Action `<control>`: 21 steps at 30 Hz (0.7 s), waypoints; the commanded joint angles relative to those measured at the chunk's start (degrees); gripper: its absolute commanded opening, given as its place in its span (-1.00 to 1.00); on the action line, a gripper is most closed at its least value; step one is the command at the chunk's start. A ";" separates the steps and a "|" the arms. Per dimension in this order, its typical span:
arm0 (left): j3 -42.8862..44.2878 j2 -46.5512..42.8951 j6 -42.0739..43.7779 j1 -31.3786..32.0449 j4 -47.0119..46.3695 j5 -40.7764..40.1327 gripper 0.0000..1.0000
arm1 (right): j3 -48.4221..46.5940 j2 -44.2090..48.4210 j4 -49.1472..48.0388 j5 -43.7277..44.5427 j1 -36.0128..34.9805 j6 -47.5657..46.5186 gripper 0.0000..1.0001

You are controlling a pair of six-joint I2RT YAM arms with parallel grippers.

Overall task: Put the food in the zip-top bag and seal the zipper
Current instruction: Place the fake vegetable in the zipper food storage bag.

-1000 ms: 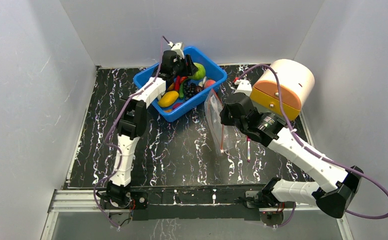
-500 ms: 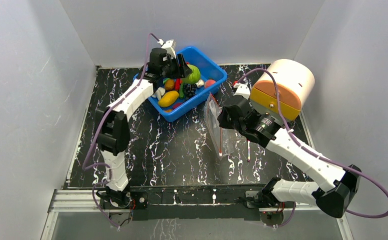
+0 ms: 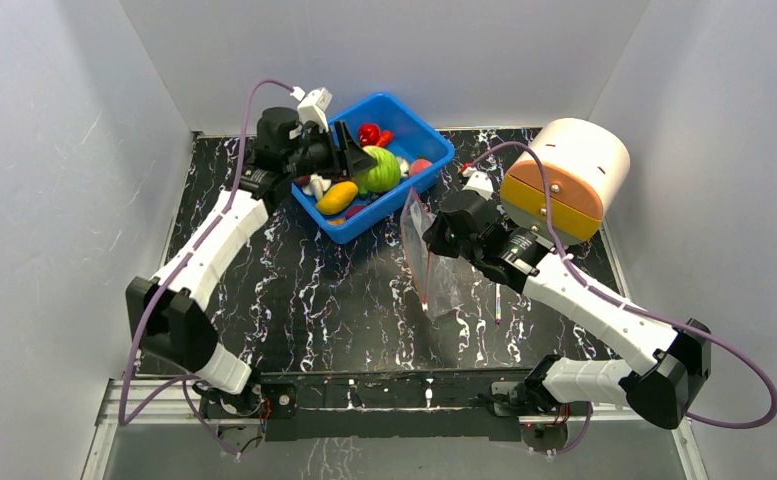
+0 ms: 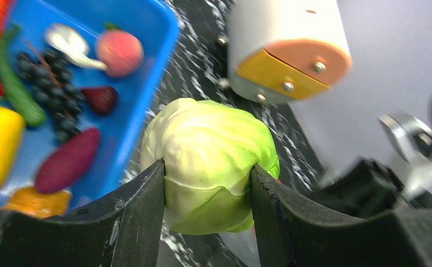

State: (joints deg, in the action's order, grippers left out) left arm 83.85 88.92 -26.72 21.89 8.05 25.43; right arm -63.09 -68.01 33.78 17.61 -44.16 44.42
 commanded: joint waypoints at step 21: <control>-22.64 -18.57 -13.71 1.14 -6.26 18.36 -0.37 | -0.88 1.36 -12.37 -3.47 0.25 5.45 -1.00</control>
State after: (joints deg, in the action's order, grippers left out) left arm 60.84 72.16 -46.09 22.85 -5.17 47.27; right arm -63.11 -70.46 26.46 14.35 -44.12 48.23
